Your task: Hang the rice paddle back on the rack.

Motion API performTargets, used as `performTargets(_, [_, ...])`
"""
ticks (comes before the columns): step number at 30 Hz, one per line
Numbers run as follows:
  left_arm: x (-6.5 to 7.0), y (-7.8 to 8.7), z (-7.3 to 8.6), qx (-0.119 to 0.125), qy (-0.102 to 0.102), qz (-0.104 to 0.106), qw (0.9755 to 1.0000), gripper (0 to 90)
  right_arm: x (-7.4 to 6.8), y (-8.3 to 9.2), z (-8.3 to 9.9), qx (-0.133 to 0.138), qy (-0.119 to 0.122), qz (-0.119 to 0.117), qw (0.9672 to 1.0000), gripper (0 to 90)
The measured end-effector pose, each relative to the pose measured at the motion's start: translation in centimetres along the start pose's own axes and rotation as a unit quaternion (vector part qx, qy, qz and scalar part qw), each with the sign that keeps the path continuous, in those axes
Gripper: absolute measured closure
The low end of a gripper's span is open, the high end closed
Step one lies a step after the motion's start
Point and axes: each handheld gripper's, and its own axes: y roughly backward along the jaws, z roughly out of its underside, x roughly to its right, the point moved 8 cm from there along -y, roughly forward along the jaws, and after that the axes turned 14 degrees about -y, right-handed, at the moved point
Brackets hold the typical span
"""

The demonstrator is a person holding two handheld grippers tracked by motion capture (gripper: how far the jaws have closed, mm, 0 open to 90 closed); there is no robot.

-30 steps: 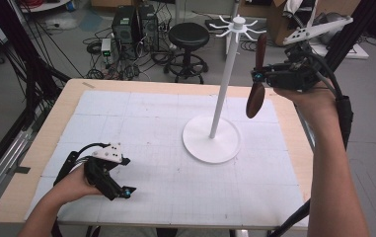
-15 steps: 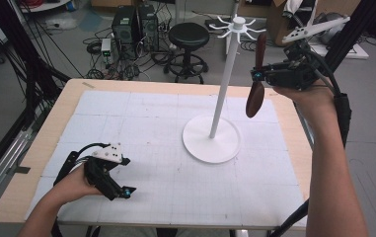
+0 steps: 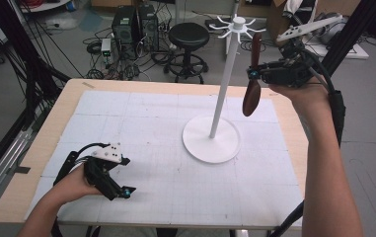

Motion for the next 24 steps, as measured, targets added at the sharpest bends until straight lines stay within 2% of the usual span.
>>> performTargets(12, [-0.05,0.12,0.06,-0.001,-0.004,0.001,1.0000,2.9,0.19,-0.38,0.00,0.013,-0.007,-0.010,0.9998,76.2])
performTargets(17, [0.06,0.02,0.05,-0.001,-0.004,0.004,1.0000,2.9,0.53,-0.23,-0.13,0.031,-0.012,-0.007,0.9994,65.7])
performTargets(21, [-0.03,0.07,0.13,-0.001,-0.002,0.001,1.0000,2.9,0.71,-0.17,0.24,0.031,-0.022,-0.007,0.9992,59.4])
performTargets(24, [-0.10,0.12,0.17,0.000,-0.001,0.001,1.0000,2.9,0.75,-0.07,0.76,0.030,-0.032,-0.012,0.9990,50.8])
